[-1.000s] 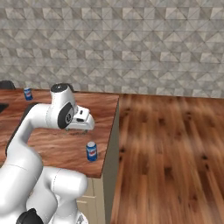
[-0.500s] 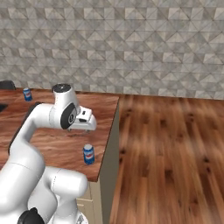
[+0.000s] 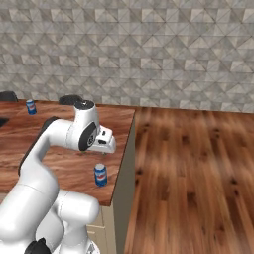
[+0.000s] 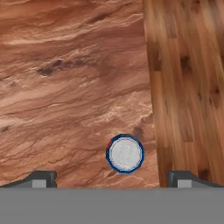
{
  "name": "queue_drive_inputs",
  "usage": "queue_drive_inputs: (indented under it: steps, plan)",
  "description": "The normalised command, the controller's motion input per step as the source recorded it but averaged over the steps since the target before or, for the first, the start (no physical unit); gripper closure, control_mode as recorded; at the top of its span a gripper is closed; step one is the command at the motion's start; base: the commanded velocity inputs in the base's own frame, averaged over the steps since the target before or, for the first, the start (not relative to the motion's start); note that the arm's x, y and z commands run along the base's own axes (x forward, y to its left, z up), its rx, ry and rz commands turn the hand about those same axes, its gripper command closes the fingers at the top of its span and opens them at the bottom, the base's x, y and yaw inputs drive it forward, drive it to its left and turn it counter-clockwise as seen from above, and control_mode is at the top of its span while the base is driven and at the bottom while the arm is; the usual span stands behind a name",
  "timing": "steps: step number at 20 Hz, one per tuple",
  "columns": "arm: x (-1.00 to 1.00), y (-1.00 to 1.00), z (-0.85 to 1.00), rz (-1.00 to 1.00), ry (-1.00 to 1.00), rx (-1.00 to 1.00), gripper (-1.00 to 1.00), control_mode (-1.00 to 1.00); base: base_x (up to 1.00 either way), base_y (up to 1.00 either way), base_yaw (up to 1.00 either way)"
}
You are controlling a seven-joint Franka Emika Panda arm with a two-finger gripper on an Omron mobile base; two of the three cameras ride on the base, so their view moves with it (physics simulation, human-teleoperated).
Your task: Four empty soda cans are scattered around the kitchen. Gather all the cans and cluster them next to the stove for recycling.
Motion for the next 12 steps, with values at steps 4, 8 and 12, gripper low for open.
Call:
queue_drive_inputs:
  steps: [4, 8, 12]
  plan:
    - [0.00, -0.14, -0.01, 0.00, 0.09, 0.00, -1.00, -1.00, 0.00, 0.00, 0.00]
    - [0.00, 0.00, -0.04, 0.00, 0.07, -0.01, -1.00, -1.00, 0.00, 0.00, 0.00]
    - [0.00, -0.03, -0.12, 0.00, 0.07, 0.00, -1.00, -1.00, 0.00, 0.00, 0.00]
